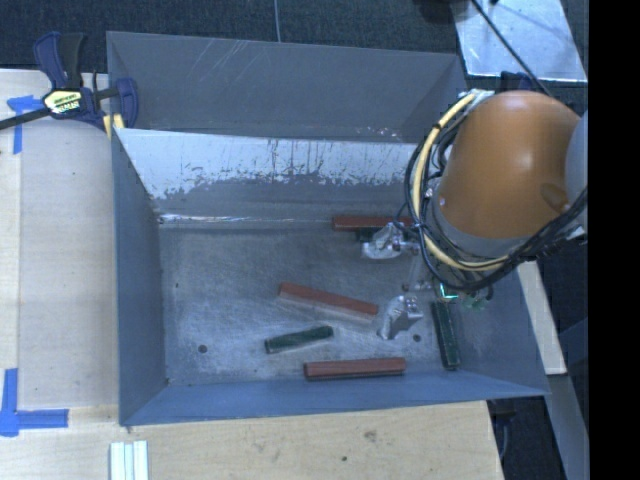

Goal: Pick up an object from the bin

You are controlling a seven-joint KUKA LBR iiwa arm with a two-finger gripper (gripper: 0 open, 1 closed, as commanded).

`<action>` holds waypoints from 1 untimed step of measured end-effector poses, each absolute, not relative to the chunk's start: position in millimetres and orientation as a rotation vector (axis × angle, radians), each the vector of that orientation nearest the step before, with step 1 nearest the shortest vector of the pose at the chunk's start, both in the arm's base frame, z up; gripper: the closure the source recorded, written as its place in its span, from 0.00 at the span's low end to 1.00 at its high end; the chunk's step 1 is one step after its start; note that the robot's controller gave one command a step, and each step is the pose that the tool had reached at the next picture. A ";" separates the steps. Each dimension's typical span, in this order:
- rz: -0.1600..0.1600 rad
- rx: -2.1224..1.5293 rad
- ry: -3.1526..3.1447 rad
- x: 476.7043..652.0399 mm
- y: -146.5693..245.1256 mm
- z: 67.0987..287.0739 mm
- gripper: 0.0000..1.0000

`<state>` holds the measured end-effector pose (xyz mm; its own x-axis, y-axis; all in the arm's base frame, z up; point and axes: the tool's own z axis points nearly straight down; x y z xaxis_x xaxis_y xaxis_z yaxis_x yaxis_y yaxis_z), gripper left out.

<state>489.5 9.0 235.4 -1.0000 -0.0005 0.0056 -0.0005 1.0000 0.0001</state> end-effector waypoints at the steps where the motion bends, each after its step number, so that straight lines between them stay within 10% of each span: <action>1: 0.000 0.000 -3.145 491.0 9.0 239.5 0.00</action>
Offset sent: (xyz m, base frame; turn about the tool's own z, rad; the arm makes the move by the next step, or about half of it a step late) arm -0.0014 0.0646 -0.1654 -0.1489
